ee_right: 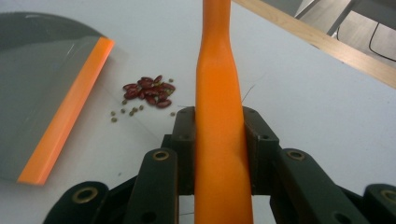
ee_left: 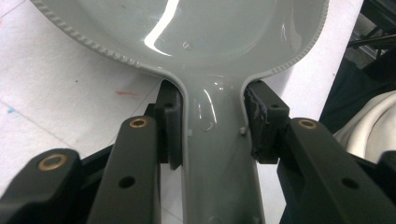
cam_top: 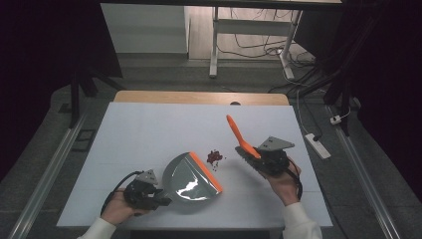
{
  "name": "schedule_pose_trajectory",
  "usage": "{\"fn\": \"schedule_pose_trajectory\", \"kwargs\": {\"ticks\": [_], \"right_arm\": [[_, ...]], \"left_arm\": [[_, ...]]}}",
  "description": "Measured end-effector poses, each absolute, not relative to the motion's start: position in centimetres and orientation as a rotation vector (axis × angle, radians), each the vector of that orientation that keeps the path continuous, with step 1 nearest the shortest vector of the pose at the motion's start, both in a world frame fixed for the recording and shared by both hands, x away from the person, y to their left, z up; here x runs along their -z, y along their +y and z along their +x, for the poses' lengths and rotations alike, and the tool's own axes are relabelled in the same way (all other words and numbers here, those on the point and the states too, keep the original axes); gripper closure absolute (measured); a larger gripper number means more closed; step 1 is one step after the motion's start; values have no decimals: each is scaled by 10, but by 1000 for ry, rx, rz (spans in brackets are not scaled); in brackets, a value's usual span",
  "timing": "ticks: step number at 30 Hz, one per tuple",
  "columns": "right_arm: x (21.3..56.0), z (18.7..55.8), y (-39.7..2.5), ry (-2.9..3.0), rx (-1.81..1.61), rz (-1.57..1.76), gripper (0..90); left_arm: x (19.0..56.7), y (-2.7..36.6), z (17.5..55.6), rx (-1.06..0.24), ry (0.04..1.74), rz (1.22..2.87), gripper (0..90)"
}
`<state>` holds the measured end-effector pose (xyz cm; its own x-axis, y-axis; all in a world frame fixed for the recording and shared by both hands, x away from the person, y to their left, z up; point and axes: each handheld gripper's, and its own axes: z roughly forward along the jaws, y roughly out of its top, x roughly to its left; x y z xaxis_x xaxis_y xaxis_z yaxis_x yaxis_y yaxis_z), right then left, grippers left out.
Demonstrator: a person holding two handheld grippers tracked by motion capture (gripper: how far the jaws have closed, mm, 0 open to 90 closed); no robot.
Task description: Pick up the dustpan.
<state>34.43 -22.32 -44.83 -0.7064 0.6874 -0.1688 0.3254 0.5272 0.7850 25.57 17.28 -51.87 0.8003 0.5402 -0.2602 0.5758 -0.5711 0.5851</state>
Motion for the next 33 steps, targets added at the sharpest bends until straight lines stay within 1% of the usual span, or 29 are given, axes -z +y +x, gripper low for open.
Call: {"fn": "schedule_pose_trajectory", "kwargs": {"ticks": [6,14,22,33], "right_arm": [[449,356,-221,2299,-1063,848,698],[447,377,-201,2310,-1071,827,699],[451,394,-187,2324,-1057,828,698],[456,402,-183,2330,-1049,844,698]], "left_arm": [[520,169,258,92,823,2312,617],[523,166,261,126,863,2316,617],[524,165,262,144,868,2317,617],[525,164,262,138,872,2319,618]]}}
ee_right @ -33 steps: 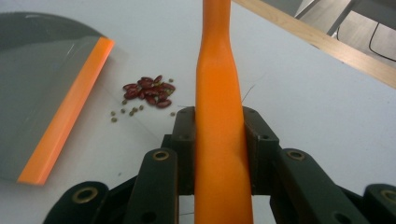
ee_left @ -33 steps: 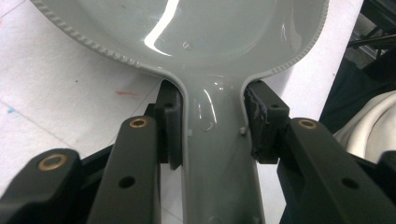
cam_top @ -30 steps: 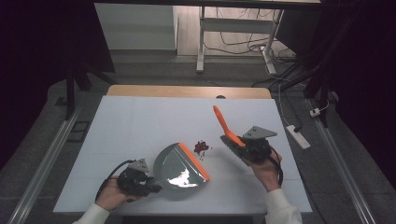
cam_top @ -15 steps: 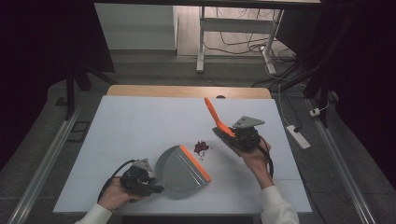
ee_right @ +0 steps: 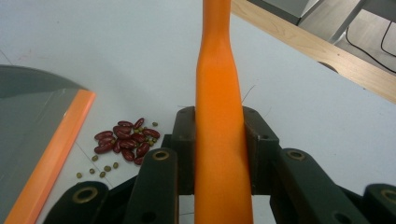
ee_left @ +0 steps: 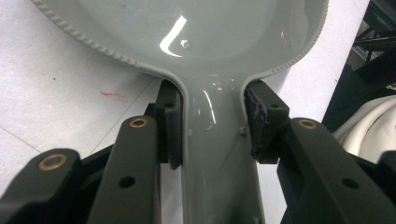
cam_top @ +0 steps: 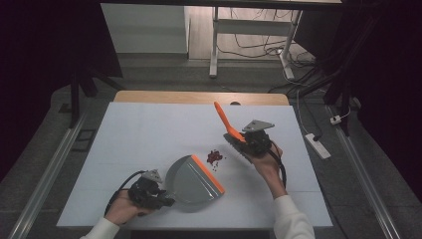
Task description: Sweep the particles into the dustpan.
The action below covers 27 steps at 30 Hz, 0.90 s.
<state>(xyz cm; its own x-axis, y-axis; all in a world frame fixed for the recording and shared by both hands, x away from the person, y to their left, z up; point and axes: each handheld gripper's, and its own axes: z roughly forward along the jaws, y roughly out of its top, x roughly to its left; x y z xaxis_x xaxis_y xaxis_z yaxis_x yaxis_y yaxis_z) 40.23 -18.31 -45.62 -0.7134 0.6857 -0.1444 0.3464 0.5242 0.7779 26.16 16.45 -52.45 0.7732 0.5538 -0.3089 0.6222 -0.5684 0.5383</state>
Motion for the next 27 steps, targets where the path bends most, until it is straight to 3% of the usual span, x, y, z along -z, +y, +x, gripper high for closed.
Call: {"fn": "schedule_pose_trajectory", "kwargs": {"ticks": [27], "right_arm": [[483,413,-152,2416,-930,803,699]], "left_arm": [[525,164,261,137,876,2318,618]]}}
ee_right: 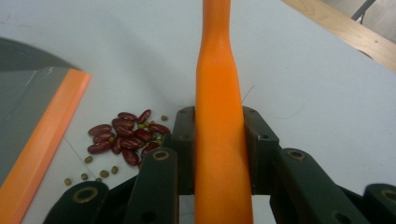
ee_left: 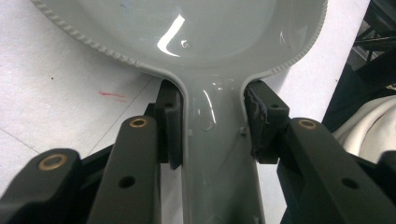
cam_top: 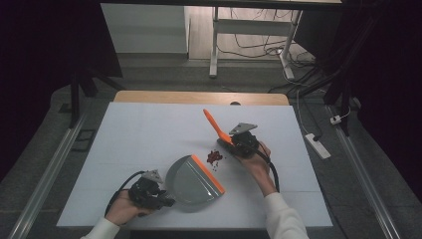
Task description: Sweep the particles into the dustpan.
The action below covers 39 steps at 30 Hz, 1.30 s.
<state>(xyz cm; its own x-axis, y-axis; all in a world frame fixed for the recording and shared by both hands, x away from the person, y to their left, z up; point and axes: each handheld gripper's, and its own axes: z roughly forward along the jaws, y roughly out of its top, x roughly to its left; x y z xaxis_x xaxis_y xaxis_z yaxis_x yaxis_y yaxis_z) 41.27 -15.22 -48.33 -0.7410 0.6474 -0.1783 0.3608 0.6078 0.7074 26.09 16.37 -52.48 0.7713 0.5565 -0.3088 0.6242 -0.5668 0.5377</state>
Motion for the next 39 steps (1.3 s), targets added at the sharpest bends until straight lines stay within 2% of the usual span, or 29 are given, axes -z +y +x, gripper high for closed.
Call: {"fn": "schedule_pose_trajectory", "kwargs": {"ticks": [39], "right_arm": [[485,381,-123,2548,-941,546,698]], "left_arm": [[525,163,261,144,877,2317,617]]}}
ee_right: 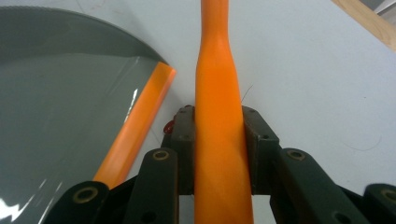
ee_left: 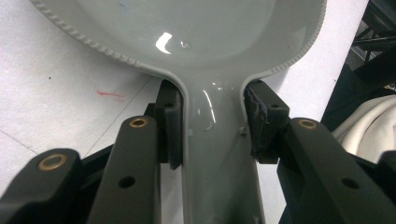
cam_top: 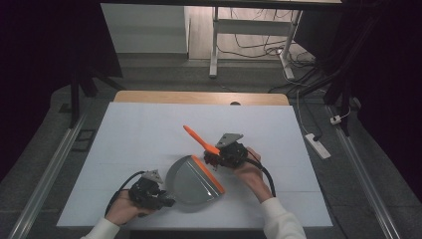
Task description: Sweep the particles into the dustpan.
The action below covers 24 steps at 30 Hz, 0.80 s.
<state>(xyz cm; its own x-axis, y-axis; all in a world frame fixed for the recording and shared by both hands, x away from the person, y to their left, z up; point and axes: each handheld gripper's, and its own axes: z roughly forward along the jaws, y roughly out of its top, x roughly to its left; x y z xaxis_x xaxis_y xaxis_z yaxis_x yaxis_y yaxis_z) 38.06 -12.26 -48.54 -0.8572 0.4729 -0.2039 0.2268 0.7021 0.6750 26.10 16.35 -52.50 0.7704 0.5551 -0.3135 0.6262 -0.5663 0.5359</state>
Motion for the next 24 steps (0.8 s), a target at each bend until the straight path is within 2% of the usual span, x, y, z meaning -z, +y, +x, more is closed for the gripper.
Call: {"fn": "schedule_pose_trajectory", "kwargs": {"ticks": [24], "right_arm": [[487,367,-113,2566,-970,512,698]], "left_arm": [[525,163,261,145,877,2316,617]]}}
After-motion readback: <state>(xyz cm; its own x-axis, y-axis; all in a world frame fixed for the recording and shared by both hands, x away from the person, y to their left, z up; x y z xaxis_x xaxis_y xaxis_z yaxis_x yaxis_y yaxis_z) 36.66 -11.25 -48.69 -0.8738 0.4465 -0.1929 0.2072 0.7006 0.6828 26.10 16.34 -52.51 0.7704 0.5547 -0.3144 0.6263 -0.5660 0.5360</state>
